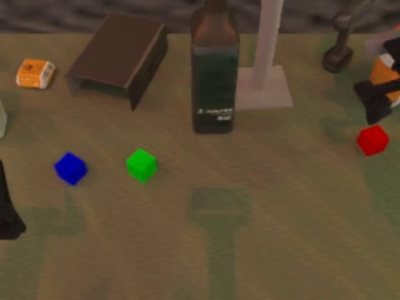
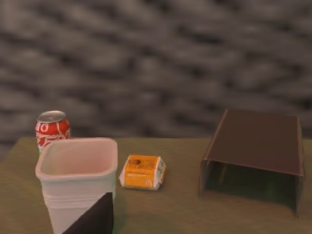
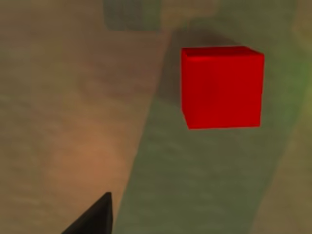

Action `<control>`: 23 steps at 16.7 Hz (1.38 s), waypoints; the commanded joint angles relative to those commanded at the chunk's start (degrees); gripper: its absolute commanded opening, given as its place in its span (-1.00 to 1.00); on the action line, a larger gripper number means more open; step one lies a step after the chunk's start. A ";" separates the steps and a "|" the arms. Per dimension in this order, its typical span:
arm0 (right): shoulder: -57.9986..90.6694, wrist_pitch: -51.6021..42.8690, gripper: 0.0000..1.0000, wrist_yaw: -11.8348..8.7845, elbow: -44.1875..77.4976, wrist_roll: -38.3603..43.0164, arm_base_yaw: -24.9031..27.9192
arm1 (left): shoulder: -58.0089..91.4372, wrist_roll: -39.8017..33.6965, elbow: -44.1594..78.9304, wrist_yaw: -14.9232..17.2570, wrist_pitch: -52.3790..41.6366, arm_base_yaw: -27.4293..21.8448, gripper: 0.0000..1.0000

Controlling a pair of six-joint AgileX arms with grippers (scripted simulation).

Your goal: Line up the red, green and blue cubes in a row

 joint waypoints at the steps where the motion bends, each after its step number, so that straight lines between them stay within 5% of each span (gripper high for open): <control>1: 3.02 -1.53 1.00 -0.07 3.12 -0.37 0.07 | 0.00 0.00 0.00 0.00 0.00 0.00 1.00; 11: 10.89 -4.84 1.00 -0.33 10.69 -1.28 -0.08 | 0.00 0.00 0.00 0.00 0.00 0.00 1.00; 23: 17.26 11.15 1.00 -0.28 1.04 -1.16 0.29 | 0.00 0.00 0.00 0.00 0.00 0.00 1.00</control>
